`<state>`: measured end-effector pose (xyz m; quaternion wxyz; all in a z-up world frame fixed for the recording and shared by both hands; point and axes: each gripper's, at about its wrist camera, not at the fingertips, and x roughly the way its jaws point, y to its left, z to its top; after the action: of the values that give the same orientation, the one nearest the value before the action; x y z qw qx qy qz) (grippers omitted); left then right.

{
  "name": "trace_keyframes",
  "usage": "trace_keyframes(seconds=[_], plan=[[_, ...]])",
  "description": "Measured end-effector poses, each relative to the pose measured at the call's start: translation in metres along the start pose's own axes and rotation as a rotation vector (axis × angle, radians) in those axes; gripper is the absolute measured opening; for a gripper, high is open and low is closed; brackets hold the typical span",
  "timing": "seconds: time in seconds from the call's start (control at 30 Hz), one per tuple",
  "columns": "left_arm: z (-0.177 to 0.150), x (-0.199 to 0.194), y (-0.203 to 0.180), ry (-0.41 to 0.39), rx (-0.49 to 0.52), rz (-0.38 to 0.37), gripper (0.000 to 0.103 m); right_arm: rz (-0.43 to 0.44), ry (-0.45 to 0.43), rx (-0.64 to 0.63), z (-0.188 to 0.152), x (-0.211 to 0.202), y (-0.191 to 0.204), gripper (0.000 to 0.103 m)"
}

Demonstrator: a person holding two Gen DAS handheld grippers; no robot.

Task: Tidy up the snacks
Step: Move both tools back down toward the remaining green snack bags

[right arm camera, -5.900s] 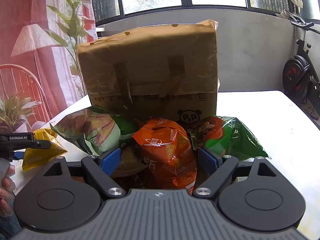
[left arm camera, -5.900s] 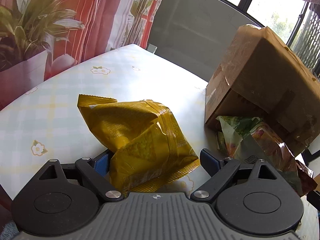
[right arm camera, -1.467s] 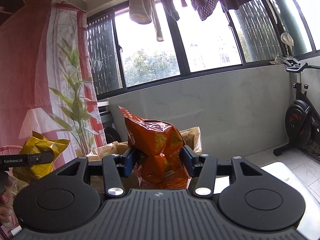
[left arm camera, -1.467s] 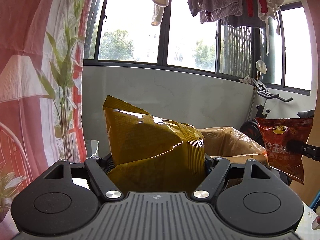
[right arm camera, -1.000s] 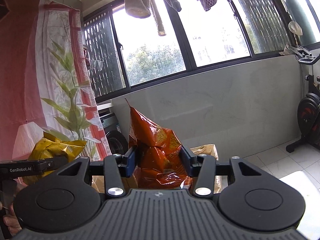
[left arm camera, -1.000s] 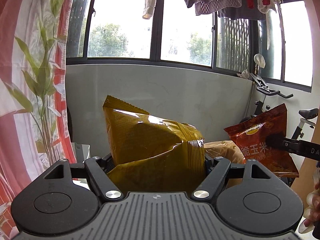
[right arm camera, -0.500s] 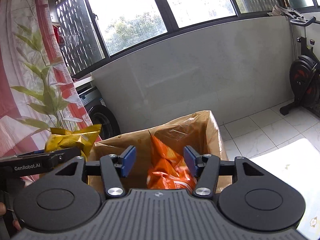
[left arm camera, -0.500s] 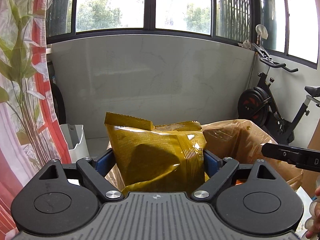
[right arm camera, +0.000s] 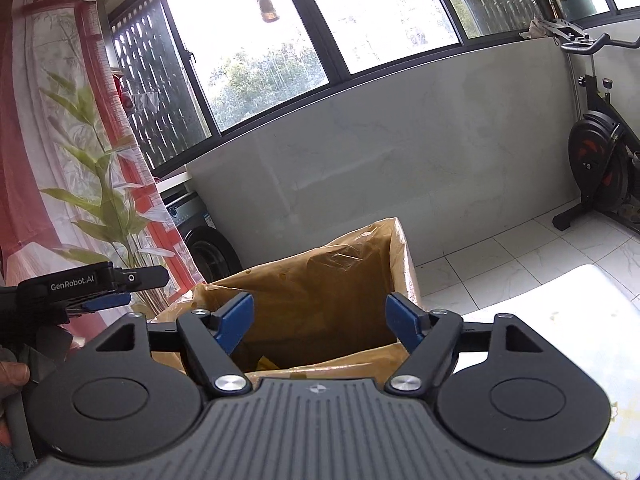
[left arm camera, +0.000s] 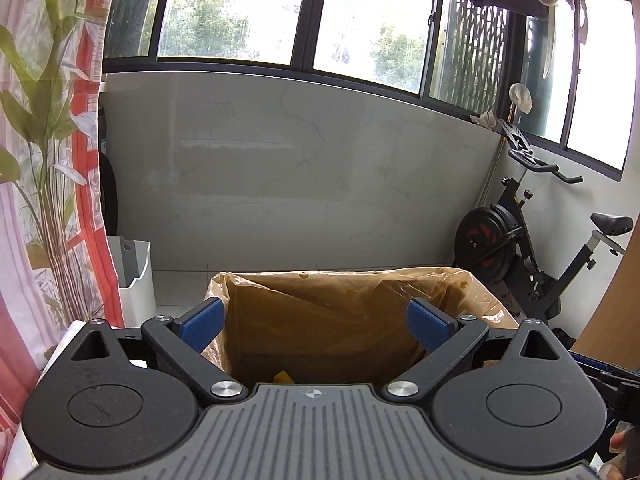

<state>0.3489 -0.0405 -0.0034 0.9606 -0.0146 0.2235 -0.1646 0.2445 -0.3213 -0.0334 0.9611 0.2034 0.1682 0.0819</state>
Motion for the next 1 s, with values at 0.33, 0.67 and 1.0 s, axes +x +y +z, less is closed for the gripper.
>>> trace_keyframes(seconds=[0.33,0.67,1.0], plan=[[-0.034,-0.079,0.030,0.000,0.039,0.023,0.099,0.014,-0.052,-0.127,-0.031,-0.038,0.008,0.103],[-0.094,-0.117,0.054,0.031,-0.055,0.098,0.099,-0.066,0.056,-0.185,-0.072,-0.048,-0.015,0.103],[-0.138,-0.091,0.047,0.144,-0.082,0.092,0.097,-0.175,0.174,-0.223,-0.108,-0.041,-0.043,0.102]])
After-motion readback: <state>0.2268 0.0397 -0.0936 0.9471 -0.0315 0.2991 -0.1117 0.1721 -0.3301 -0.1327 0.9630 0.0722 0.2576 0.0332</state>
